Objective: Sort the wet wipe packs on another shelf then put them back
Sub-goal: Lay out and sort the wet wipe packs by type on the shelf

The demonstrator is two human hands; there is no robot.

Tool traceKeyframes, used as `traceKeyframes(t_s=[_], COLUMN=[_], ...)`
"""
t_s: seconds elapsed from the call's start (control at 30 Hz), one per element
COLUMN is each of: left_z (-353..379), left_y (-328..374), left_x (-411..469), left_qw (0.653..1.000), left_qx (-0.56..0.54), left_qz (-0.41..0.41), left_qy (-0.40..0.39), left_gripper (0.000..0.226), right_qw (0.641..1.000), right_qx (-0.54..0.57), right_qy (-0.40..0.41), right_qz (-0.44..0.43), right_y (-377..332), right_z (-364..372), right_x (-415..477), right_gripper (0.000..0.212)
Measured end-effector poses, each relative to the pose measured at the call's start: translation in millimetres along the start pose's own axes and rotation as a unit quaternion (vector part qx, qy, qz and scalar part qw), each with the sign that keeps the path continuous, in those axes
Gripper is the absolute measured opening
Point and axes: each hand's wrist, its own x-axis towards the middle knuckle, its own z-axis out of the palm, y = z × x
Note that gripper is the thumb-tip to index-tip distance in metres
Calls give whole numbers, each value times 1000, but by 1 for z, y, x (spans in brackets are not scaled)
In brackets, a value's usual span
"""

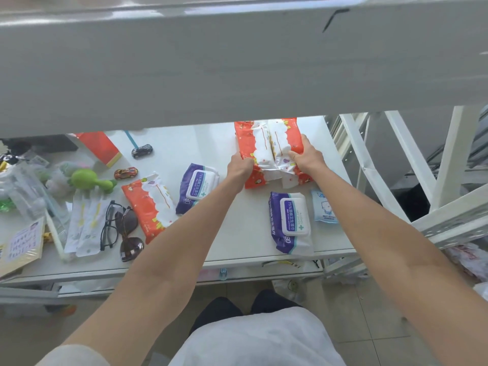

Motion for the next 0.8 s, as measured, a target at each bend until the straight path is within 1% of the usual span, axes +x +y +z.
traceKeyframes(t_s=[0.07, 0.17, 0.27, 0.3, 0.33, 0.37, 0.4, 0.43, 0.47, 0.5, 0.53, 0.57, 0.6, 0.63, 0.7, 0.77, 0.8], left_z=[-4, -17, -31, -36, -44, -56, -71, -90, -111, -135, -159, -183, -203, -218, -235, -242, -245], left_y=[5, 9, 26, 28, 26, 22, 16, 8, -1, -11, -19, -27, -32, -37, -45, -49, -52], left_x=[6, 11, -22, -33, -40, -46, -52, -56, -58, -58, -60, -62, -64, -64, -59, -51, -43], left_qw=[1000, 1000, 994, 987, 980, 972, 962, 950, 932, 911, 888, 868, 853, 845, 842, 848, 853], left_qx=[6, 26, 106, 145, 176, 195, 216, 245, 288, 339, 387, 424, 443, 451, 461, 466, 461], left_qz=[1, 5, 38, 60, 85, 105, 118, 115, 101, 69, 29, -17, -55, -83, -120, -137, -137], left_qy=[1, -7, -3, 14, 42, 77, 117, 158, 196, 224, 246, 259, 270, 276, 252, 214, 202], left_gripper=[37, 30, 13, 11, 13, 20, 28, 33, 35, 39, 47, 59, 71, 82, 94, 95, 93], right_qw=[1000, 999, 999, 998, 997, 992, 983, 974, 969, 972, 980, 989, 994, 995, 993, 992, 991], right_qx=[15, 21, 27, 18, -8, -43, -61, -52, -31, -16, -16, -25, -46, -64, -71, -38, -22], right_qy=[17, 30, 19, 29, 61, 114, 173, 216, 224, 196, 145, 78, 12, -35, -93, -109, -107], right_qz=[15, 28, 38, 44, 44, 32, -1, -49, -97, -127, -135, -121, -94, -64, -2, 49, 73], right_y=[-3, -5, -11, -16, -21, -28, -38, -48, -59, -71, -82, -94, -105, -116, -132, -142, -146], right_z=[3, 12, 13, 13, 12, 11, 12, 16, 23, 33, 47, 62, 78, 95, 127, 155, 163], right_x=[-1, -2, -6, -9, -14, -21, -31, -42, -53, -65, -76, -87, -98, -110, -132, -143, -144], right_gripper=[66, 66, 66, 62, 57, 51, 45, 38, 30, 23, 19, 21, 28, 37, 57, 75, 80])
